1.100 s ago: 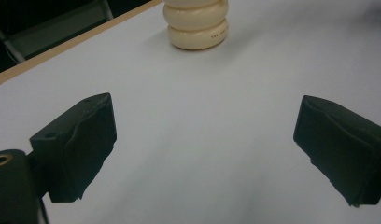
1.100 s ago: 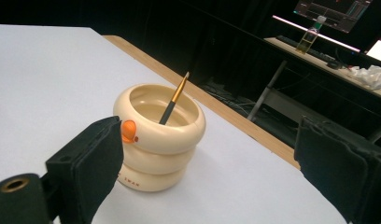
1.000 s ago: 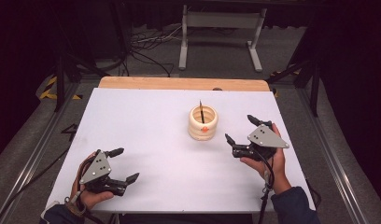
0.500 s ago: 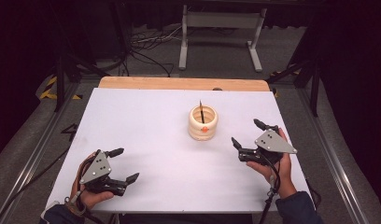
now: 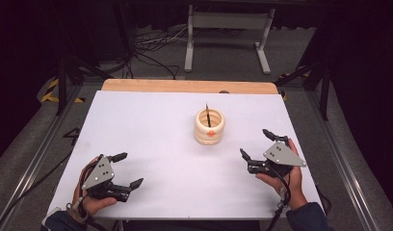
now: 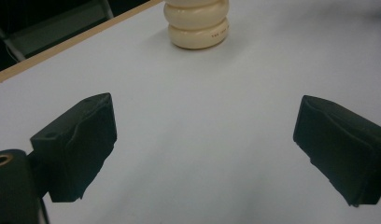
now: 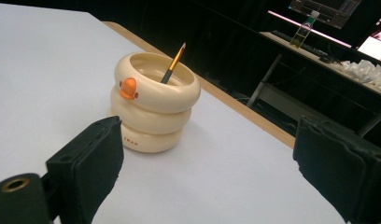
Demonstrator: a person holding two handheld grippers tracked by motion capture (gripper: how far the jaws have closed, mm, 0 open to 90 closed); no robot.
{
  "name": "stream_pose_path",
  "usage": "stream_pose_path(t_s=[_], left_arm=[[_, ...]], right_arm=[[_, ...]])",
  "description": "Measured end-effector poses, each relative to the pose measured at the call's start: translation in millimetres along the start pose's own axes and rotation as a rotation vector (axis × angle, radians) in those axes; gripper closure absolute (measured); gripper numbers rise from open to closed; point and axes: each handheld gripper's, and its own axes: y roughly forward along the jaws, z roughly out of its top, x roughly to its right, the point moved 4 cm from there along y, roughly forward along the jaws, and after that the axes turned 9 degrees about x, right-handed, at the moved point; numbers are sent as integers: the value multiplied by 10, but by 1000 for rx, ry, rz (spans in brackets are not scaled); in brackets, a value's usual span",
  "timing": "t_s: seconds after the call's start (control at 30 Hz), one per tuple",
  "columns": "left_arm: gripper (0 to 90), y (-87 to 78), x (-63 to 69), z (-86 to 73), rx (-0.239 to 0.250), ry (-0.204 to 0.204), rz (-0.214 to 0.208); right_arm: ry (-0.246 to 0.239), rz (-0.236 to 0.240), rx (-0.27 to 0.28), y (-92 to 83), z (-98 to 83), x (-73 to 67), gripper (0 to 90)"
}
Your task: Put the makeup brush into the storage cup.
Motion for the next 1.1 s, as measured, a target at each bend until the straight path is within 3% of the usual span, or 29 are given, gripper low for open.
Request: stream_pose_path(t_s=[0.4, 1.1], left_arm=[[71, 10, -3, -4, 1, -3, 0], [72, 29, -19, -17, -5, -5, -9]], right_arm=[[-13, 4, -6, -108, -99, -62, 89], [-18, 29, -66, -279, -357, -166, 83]])
